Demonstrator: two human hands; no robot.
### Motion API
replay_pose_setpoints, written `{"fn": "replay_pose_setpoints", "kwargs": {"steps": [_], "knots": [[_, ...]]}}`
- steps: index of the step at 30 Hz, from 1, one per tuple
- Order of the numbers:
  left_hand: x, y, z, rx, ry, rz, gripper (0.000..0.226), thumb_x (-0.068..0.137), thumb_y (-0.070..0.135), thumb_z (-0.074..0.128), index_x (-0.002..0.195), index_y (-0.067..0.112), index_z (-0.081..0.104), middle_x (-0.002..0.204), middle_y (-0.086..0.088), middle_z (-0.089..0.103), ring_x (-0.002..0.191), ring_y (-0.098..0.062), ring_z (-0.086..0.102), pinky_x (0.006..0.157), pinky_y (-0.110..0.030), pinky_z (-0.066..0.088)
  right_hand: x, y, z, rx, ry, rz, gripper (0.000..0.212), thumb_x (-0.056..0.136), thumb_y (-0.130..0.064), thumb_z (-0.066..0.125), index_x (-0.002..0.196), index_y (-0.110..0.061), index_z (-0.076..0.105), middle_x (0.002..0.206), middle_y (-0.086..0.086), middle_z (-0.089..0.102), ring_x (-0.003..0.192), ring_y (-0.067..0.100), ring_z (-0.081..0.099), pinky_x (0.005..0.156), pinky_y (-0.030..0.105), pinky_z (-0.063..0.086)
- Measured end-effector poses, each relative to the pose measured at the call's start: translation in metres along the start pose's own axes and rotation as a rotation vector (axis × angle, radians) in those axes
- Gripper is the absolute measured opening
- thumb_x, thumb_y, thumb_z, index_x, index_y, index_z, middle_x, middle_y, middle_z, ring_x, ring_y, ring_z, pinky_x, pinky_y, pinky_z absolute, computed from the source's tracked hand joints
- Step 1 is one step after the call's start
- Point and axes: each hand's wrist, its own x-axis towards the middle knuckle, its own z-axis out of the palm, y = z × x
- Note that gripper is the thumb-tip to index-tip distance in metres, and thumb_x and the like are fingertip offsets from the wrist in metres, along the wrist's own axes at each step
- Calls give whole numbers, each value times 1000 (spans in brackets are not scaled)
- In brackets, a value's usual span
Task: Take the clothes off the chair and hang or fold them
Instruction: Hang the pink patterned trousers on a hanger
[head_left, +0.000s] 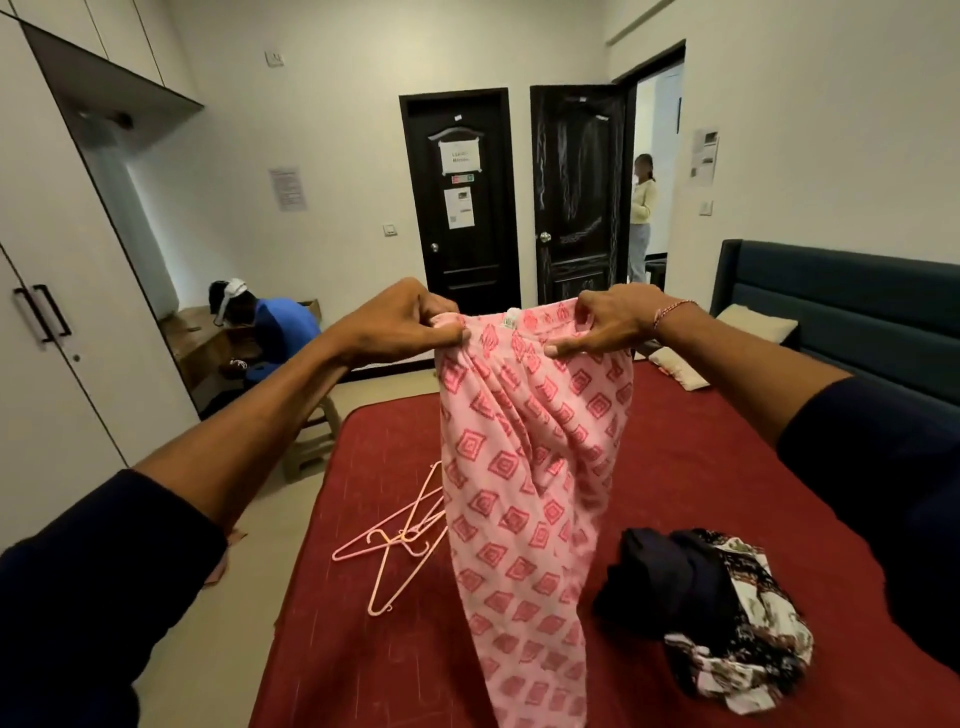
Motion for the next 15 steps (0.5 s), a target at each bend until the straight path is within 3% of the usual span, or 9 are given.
{"fn": "replay_pose_setpoints", "kwargs": {"steps": [2,3,6,8,12,15], "knots": [[2,-4,-1,43,-9,-49,28,96,20,65,73,5,72,64,9,65,58,-4,56,55,-14,40,-2,5,-3,-17,45,-22,125,35,-113,21,121,-28,50,96,0,68,88,25,66,79,40,57],[2,-5,-3,86,-5,-61,29,96,25,65,76,6,73,61,9,65,55,-4,55,53,-15,39,-3,9,-5,-31,72,-45,122,39,-112,19,123,-30,51,96,1,68,88,26,66,78,40,57],[-1,-12,-10,253,53,-73,25,93,40,65,86,17,72,69,8,65,60,-5,59,56,-18,43,-8,24,-10,-23,139,-156,102,65,-97,21,123,-24,63,92,3,73,84,29,69,74,43,59],[-3,-22,-15,364,149,-86,33,92,45,66,89,12,67,74,3,63,66,-12,57,59,-29,44,-8,31,-12,-1,166,-256,91,75,-85,20,103,-16,72,80,-1,72,72,24,70,70,42,60],[-4,-26,-27,424,166,-96,36,94,43,63,83,8,59,73,-2,59,65,-17,52,60,-34,39,-13,36,-16,57,185,-321,73,84,-77,21,86,-16,61,75,0,69,71,22,68,68,42,59],[-8,-24,-38,438,69,-112,52,84,65,53,82,14,63,75,3,57,69,-9,48,60,-27,35,-18,35,-19,94,178,-347,49,96,-60,30,92,-18,55,81,3,70,78,26,70,69,42,59]]}}
